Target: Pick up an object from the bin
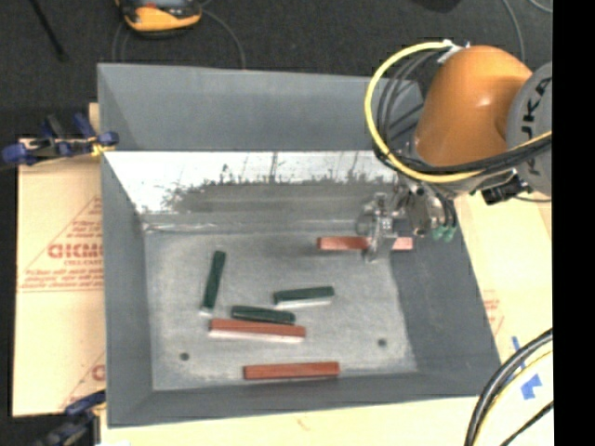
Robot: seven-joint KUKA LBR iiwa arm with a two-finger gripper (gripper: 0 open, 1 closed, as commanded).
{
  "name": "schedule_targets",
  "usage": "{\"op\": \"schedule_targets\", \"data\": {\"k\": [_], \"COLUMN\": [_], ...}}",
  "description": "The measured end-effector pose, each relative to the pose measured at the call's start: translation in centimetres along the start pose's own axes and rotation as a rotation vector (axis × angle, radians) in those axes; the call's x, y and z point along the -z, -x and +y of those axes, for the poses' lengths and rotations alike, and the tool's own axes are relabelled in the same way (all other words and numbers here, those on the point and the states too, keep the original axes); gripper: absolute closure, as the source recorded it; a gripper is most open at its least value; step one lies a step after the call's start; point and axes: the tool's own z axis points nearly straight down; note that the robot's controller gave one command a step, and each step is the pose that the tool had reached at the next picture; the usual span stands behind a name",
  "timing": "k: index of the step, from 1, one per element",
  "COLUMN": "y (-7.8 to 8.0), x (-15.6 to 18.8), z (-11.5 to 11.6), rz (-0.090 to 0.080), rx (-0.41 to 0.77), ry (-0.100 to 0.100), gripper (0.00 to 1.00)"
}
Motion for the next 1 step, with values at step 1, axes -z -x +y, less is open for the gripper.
{"op": "schedule_targets", "data": {"k": [1], "y": [-0.03], "x": [-0.05], "z": [0.00], "rz": [0.001], "rx": [0.000], "ry": [0.000], "gripper": [1.00]}}
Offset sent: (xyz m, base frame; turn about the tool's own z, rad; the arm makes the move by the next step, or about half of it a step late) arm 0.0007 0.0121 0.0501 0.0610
